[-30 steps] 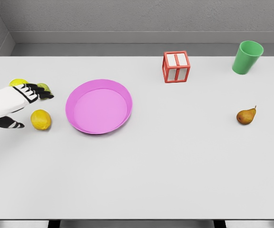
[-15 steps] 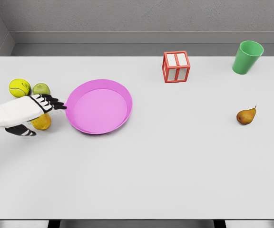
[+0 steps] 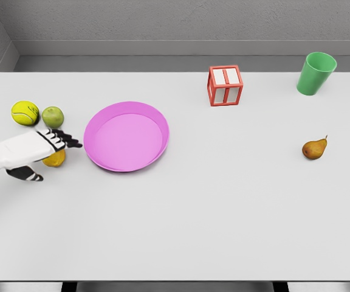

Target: Put the lemon on the plate with left arm

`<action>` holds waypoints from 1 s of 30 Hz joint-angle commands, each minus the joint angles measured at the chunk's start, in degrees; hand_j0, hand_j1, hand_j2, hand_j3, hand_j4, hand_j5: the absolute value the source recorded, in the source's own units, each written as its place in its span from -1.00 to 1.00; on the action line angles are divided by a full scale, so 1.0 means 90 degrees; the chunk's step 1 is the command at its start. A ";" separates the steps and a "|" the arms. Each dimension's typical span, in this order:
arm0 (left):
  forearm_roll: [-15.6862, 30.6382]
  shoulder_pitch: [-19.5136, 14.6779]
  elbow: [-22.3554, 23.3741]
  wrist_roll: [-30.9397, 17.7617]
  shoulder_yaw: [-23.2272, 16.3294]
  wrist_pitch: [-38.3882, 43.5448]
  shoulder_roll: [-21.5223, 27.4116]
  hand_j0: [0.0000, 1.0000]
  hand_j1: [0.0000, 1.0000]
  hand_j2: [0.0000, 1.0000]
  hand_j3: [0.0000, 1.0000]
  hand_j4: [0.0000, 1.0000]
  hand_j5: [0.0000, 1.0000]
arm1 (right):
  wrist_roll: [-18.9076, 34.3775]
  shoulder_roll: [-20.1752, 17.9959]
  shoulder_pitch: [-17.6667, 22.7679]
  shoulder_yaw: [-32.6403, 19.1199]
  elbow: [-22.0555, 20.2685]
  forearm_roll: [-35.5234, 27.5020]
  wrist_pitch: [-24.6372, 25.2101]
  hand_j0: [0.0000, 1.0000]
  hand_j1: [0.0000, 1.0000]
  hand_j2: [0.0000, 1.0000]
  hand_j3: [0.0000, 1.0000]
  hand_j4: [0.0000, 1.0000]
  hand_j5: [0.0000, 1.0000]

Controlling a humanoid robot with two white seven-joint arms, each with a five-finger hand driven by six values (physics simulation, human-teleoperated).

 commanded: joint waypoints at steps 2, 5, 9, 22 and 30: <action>0.0031 0.0000 0.0011 0.0003 -0.0058 0.0011 0.0022 1.00 1.00 1.00 1.00 1.00 1.00 | 0.0001 0.0000 0.0000 -0.0001 0.0000 -0.0003 0.0000 1.00 1.00 1.00 1.00 1.00 1.00; 0.0040 -0.0127 0.0109 0.0013 -0.0049 0.0011 0.0042 1.00 1.00 1.00 1.00 1.00 1.00 | -0.0009 0.0000 0.0000 -0.0001 0.0000 -0.0003 0.0000 1.00 1.00 1.00 1.00 1.00 1.00; 0.0040 -0.0244 0.0334 0.0013 -0.0049 0.0011 0.0003 1.00 1.00 1.00 1.00 1.00 1.00 | 0.0001 0.0000 0.0000 -0.0001 0.0000 -0.0003 0.0000 1.00 1.00 1.00 1.00 1.00 1.00; -0.0389 -0.0410 0.0344 0.0003 -0.0264 0.0011 -0.0192 1.00 1.00 1.00 1.00 1.00 1.00 | 0.0001 0.0000 0.0000 -0.0001 0.0000 -0.0003 0.0000 1.00 1.00 1.00 1.00 1.00 1.00; -0.0506 -0.0420 0.0353 0.0003 -0.0273 0.0011 -0.0173 0.82 0.82 0.82 0.82 0.82 0.82 | 0.0001 0.0000 0.0000 -0.0001 0.0000 -0.0003 0.0000 1.00 1.00 1.00 1.00 1.00 1.00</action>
